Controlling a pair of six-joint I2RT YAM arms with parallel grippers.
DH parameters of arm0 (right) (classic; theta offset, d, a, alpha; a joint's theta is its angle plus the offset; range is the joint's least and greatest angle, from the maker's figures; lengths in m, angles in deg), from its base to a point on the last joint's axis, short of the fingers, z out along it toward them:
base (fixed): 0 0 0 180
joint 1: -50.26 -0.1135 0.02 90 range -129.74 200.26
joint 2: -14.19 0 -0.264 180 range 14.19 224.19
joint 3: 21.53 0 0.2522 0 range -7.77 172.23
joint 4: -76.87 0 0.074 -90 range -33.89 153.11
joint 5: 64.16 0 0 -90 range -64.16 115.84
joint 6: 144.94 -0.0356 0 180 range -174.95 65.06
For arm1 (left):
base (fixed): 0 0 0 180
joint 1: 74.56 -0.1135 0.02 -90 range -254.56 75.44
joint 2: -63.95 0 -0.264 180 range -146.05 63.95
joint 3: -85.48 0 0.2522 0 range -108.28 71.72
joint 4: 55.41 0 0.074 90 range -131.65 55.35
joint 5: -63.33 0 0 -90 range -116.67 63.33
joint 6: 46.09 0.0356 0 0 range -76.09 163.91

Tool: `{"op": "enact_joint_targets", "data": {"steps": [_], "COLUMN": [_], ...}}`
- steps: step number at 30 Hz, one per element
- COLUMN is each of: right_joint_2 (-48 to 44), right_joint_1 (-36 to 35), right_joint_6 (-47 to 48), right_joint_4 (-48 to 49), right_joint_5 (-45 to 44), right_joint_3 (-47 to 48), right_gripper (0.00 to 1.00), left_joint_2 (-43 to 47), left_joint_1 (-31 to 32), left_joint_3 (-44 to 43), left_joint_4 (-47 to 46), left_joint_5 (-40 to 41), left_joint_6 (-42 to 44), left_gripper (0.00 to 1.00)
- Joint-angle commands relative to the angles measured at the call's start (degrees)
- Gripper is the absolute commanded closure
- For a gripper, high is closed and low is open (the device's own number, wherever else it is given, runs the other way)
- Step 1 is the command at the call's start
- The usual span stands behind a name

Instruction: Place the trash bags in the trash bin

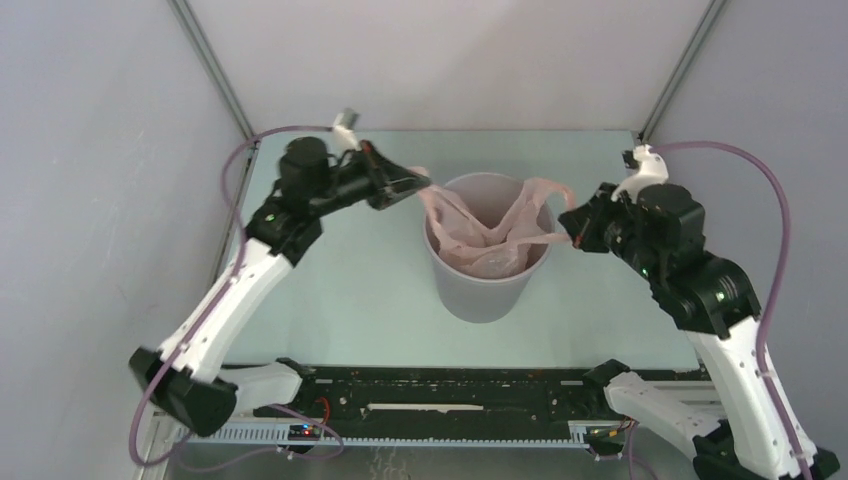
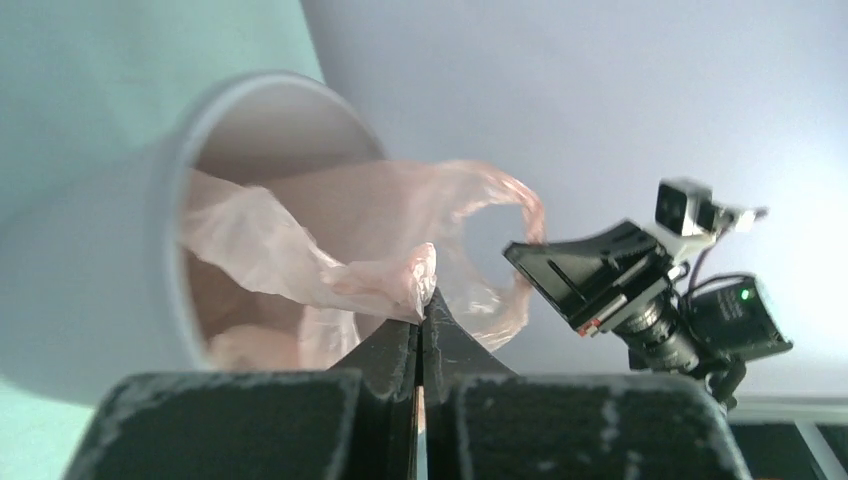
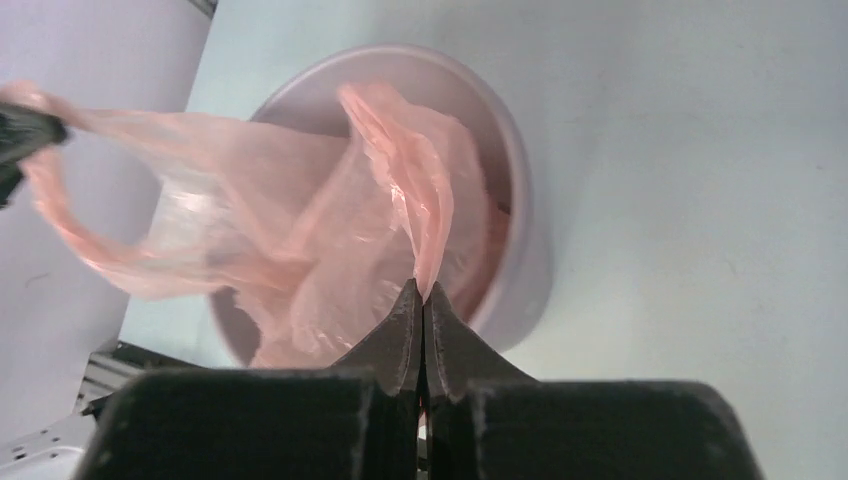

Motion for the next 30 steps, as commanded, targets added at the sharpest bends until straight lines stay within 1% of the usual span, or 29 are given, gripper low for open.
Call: {"op": "enact_joint_targets", "data": {"steps": [1, 4, 7, 9, 11, 15, 17, 18, 19, 20, 21, 22, 24, 26, 28, 30], "right_joint_2": [-4.40, -6.82, -7.05, -6.68, -6.34, -5.41, -4.85, -4.74, -4.73, -4.72, -4.51, -4.00, -2.99, -2.34, -2.73, -3.36], "right_joint_1": [2.68, 4.50, 4.94, 5.40, 6.75, 8.69, 10.60, 11.78, 12.68, 12.99, 13.04, 12.96, 13.13, 13.88, 15.30, 16.56], "right_joint_6": [2.71, 2.50, 2.63, 2.92, 4.49, 7.44, 5.82, 4.61, 3.74, 3.13, 3.08, 3.18, 2.83, 3.57, 3.69, 4.00], "right_joint_4": [-4.08, -5.15, -5.32, -6.57, -7.60, -8.98, -9.42, -9.43, -8.88, -7.87, -7.01, -6.82, -8.09, -9.38, -10.26, -10.45], "right_joint_5": [-3.07, -3.75, -4.53, -7.22, -8.03, -9.53, -10.67, -8.78, -5.12, -1.06, 2.99, 4.35, 2.48, -0.13, 0.10, 1.88], "right_joint_3": [-2.93, -3.90, -3.93, -4.00, -4.14, -4.43, -4.27, -3.95, -3.78, -3.73, -3.83, -3.84, -3.82, -3.84, -3.82, -3.98], "right_gripper": [1.00, 1.00, 1.00, 1.00, 1.00, 1.00, 1.00, 1.00, 1.00, 1.00, 0.98, 0.98, 0.98, 0.99, 1.00, 1.00], "left_joint_2": [8.52, 10.70, 11.13, 11.63, 11.86, 9.55, 7.72, 7.38, 7.49, 8.10, 9.01, 9.84, 10.66, 10.45, 9.35, 7.62], "left_joint_1": [-7.85, -11.13, -11.90, -12.63, -13.87, -17.20, -18.04, -18.14, -18.08, -18.04, -18.06, -18.06, -18.02, -18.27, -18.68, -18.91], "left_joint_3": [6.46, 9.85, 9.56, 8.01, 6.12, 2.08, -0.38, -1.10, -0.87, 0.51, 2.63, 4.37, 5.04, 3.83, 2.04, -0.16], "left_joint_4": [5.53, 7.04, 8.51, 11.25, 14.49, 20.26, 23.94, 24.54, 23.55, 20.51, 15.30, 10.89, 8.31, 10.04, 13.67, 19.68], "left_joint_5": [-3.58, -5.15, -4.81, -2.94, -1.10, -1.49, -0.78, -0.11, -0.37, -1.56, -3.06, -4.18, -3.17, -1.86, -1.04, -0.19], "left_joint_6": [4.60, 4.81, 5.89, 8.31, 11.17, 16.50, 18.71, 18.77, 17.30, 14.88, 10.62, 7.98, 7.10, 9.00, 12.21, 15.83], "left_gripper": [1.00, 1.00, 1.00, 0.99, 0.99, 0.98, 0.98, 0.98, 0.97, 0.96, 0.95, 0.94, 0.92, 0.91, 0.91, 0.92]}}
